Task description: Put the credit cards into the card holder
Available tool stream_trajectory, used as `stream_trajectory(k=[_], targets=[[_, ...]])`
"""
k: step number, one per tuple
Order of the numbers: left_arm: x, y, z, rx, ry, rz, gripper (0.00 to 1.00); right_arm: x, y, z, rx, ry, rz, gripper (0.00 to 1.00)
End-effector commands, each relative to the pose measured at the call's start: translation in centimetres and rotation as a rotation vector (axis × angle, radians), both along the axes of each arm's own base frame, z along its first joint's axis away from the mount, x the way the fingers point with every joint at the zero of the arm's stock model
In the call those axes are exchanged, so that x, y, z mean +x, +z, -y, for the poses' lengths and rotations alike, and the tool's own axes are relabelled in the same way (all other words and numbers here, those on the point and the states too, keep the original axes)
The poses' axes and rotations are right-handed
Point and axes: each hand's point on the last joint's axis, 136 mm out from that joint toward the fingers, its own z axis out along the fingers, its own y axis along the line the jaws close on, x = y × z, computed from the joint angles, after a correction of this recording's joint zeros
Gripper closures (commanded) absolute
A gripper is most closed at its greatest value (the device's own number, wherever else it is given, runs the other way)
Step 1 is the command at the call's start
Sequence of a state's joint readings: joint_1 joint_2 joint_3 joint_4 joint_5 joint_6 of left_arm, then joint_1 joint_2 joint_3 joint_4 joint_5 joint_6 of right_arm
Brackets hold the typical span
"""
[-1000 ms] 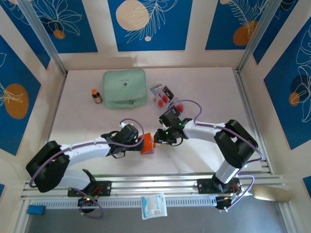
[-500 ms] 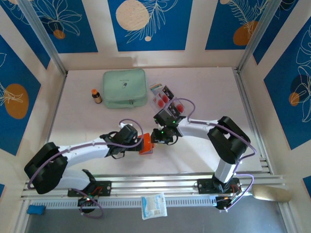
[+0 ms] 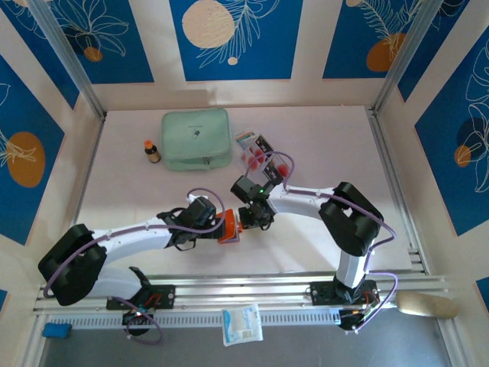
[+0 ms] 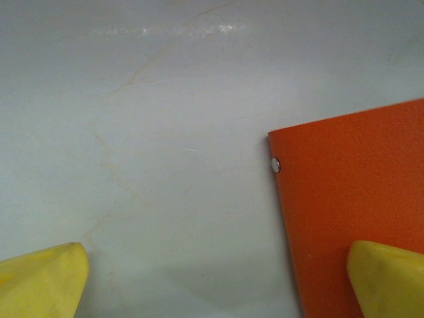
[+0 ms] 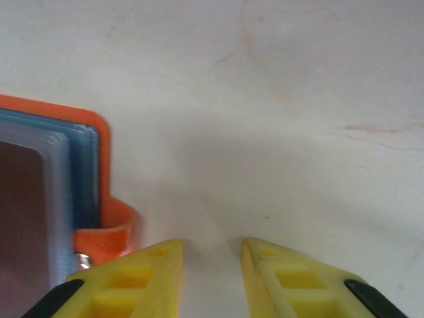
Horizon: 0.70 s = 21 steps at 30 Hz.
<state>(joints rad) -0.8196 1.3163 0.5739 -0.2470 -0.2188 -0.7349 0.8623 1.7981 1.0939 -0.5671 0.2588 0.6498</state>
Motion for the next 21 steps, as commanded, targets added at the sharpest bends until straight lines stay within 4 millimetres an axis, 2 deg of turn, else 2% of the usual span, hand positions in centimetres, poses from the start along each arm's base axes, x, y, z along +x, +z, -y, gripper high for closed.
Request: stream_trajectory(k=[1,7,11,16,21], targets=[[-0.2,-0.1,-0.4,0.010,0.010,0.006,0.00,-0.2,0.6,2.6,-0.101,-0.010,0.024,0.69],[-0.1,0.0,-0.4,0.010,0.012,0.008,0.00,-0.2,3.3,-0.2,0.150,-0.031,0.026,0.68],[-0.2,-0.1,-0.4,0.010,0.011,0.007,0.00,-0.1,4.4,-2.3,0.283,-0.030,-0.011,0.68],[-0.2,-0.1,-0.5,0.010,0.013,0.008,0.00,0.0,3.8,-3.8,0.326,-0.029,-0.059,0.68],[-0.3,-0.1,-0.6,0.009,0.016,0.009,0.00,0.0,2.7,-3.9,0.314,-0.038,-0.076,0.68]])
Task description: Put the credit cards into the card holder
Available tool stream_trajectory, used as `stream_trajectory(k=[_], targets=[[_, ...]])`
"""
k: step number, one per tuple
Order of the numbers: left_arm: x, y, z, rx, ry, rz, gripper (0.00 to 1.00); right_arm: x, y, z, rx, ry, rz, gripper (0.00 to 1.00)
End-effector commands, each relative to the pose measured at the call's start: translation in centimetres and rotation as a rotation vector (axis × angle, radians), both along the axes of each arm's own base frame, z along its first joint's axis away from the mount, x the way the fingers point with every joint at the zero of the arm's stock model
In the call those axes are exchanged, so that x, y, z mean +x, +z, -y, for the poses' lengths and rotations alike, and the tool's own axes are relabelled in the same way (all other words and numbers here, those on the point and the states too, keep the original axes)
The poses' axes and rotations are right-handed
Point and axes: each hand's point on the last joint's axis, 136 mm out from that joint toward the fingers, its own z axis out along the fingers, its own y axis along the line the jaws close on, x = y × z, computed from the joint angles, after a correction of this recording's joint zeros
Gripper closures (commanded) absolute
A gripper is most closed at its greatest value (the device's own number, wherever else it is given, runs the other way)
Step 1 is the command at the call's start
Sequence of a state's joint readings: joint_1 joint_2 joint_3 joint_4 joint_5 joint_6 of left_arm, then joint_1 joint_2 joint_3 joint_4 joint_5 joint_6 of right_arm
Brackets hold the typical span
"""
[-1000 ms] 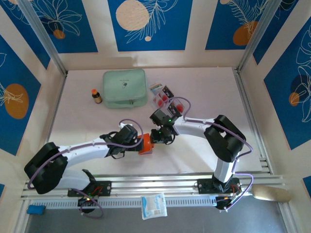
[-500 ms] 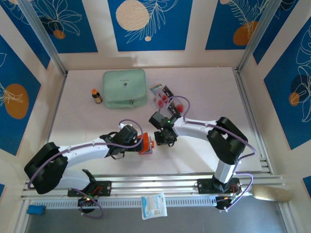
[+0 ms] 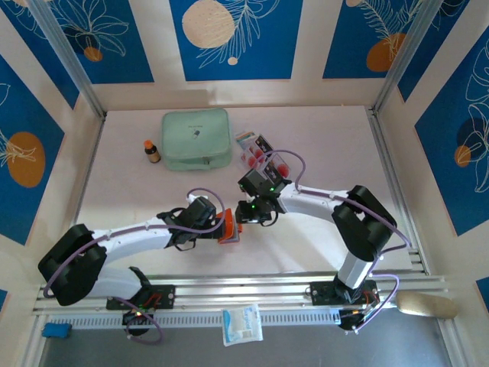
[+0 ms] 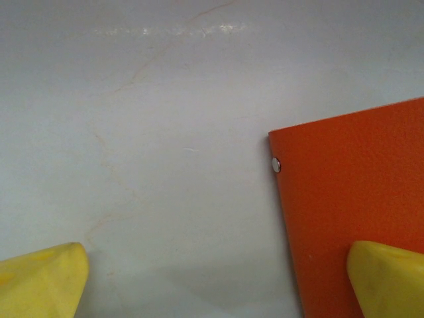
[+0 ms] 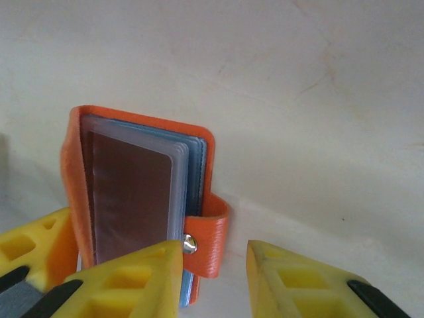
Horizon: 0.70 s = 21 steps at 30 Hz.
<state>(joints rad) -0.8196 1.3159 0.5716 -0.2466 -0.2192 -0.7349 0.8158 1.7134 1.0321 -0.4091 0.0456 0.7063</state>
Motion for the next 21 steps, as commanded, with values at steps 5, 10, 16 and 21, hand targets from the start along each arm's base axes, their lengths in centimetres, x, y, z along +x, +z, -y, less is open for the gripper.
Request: stream_trajectory(k=[5,10,16,21], targets=[[-0.2,0.1,-0.6,0.009,0.015,0.011,0.00,-0.3,-0.7,-1.0,0.024,0.004,-0.045,0.68],[-0.2,0.0,-0.6,0.011,0.016,0.011,0.00,-0.6,-1.5,-1.3,0.008,0.017,-0.061,0.68],[-0.2,0.1,-0.6,0.009,0.017,0.014,0.00,-1.2,-3.3,0.1,-0.106,0.032,-0.090,0.71],[-0.2,0.1,-0.6,0.008,0.015,0.012,0.00,-0.3,-3.7,4.3,-0.350,0.026,0.015,0.74]])
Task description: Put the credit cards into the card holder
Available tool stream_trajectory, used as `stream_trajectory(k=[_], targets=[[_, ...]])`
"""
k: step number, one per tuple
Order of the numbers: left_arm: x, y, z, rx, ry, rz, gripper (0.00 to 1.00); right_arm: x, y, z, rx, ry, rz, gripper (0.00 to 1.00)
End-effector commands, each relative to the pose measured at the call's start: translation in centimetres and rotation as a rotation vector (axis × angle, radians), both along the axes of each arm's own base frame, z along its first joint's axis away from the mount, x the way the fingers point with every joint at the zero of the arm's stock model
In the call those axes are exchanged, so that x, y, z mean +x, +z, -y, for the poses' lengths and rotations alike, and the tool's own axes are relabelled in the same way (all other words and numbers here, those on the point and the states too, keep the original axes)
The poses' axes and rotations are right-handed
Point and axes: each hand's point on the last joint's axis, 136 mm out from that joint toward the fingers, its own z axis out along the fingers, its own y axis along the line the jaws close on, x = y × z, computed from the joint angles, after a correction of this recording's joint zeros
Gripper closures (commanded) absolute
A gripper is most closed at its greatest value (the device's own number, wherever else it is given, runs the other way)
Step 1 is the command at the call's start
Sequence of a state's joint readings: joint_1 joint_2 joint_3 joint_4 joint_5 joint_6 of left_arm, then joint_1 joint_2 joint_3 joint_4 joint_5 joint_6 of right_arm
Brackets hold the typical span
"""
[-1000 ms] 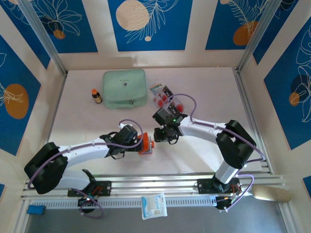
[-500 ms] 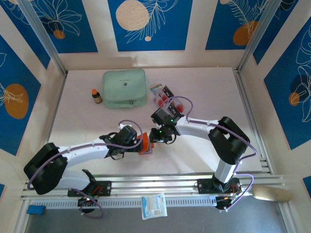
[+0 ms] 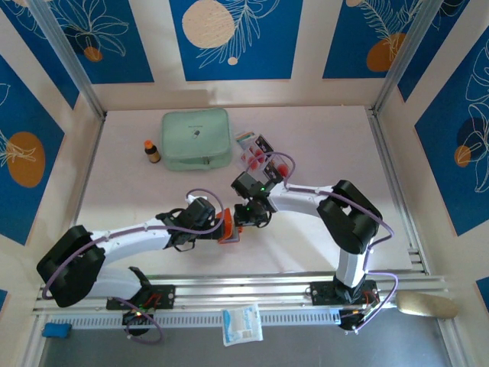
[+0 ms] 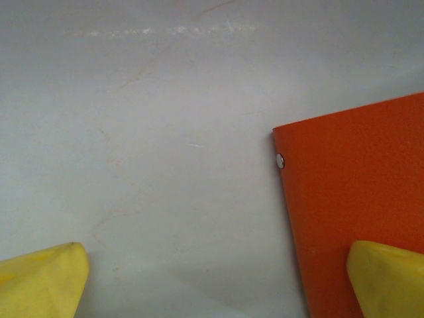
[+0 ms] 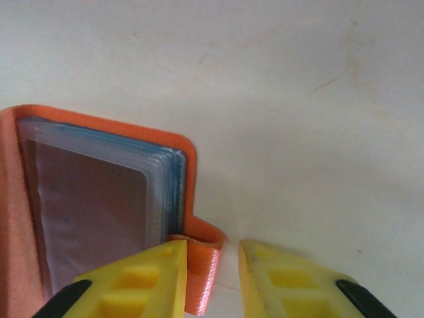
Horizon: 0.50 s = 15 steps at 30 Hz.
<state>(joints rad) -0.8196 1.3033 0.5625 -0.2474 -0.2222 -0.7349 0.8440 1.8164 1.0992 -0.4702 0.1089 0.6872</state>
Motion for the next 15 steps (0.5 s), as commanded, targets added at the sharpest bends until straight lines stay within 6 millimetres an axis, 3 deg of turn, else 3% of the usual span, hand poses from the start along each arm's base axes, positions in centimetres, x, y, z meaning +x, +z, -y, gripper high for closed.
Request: stream_trajectory(k=[1,6,15], targets=[[-0.1,0.1,-0.4,0.008,0.014,0.008,0.00,-0.1,-1.3,5.0,-0.277,0.008,0.055,0.74],[0.0,0.1,-0.2,0.012,0.008,0.006,0.00,0.5,-0.4,6.2,-0.338,-0.002,0.117,0.75],[0.1,0.3,-0.1,0.016,0.005,0.009,0.00,0.8,2.4,5.2,-0.178,-0.040,0.152,0.75]])
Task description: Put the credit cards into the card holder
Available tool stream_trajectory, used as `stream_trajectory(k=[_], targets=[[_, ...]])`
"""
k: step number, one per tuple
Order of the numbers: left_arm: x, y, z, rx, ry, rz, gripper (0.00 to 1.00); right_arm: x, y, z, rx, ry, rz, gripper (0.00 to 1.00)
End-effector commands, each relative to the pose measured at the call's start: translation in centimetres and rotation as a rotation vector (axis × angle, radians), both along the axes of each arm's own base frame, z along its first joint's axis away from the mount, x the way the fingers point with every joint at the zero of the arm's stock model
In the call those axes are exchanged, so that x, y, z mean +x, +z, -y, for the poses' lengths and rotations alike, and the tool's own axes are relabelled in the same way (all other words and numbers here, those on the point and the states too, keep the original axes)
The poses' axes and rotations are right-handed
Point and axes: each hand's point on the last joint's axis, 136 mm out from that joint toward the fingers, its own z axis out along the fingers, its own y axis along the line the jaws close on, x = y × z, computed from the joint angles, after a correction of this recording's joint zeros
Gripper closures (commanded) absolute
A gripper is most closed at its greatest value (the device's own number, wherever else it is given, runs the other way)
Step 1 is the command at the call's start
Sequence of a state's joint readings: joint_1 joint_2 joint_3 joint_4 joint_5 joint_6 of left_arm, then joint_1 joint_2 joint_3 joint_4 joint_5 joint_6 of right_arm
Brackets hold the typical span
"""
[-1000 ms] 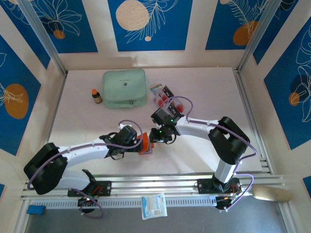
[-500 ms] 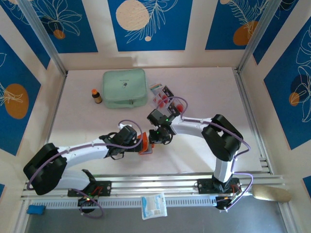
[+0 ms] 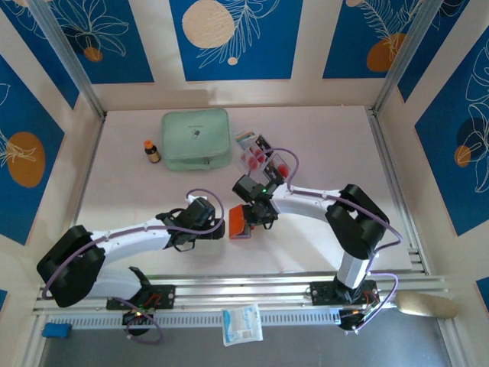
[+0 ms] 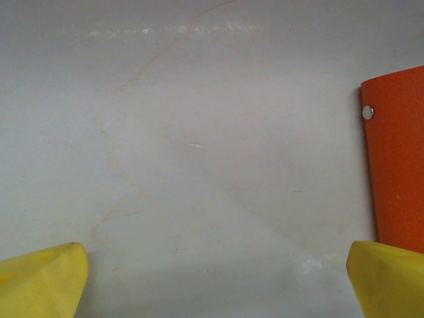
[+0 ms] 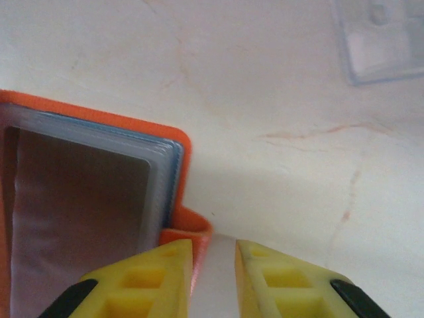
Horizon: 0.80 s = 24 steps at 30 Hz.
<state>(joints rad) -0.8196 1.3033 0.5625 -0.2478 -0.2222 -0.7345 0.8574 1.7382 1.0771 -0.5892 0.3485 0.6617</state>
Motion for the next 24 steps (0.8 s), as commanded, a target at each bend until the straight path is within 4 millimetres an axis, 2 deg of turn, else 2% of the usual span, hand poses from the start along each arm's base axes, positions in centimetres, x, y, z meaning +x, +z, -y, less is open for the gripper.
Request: stream_trajectory(k=[1,7,16,24], targets=[[0.1,0.3,-0.2,0.016,0.005,0.009,0.00,-0.2,1.4,0.5,0.047,-0.003,0.015,0.74],[0.3,0.5,0.0,0.013,0.002,0.012,0.00,-1.1,1.4,-1.0,0.181,0.047,-0.021,0.68],[0.4,0.7,0.2,0.009,0.001,0.015,0.00,-1.9,-0.2,-1.1,0.171,0.093,-0.049,0.58],[0.4,0.6,0.3,0.009,0.001,0.012,0.00,-1.7,-1.6,-2.0,0.215,0.078,-0.109,0.59]])
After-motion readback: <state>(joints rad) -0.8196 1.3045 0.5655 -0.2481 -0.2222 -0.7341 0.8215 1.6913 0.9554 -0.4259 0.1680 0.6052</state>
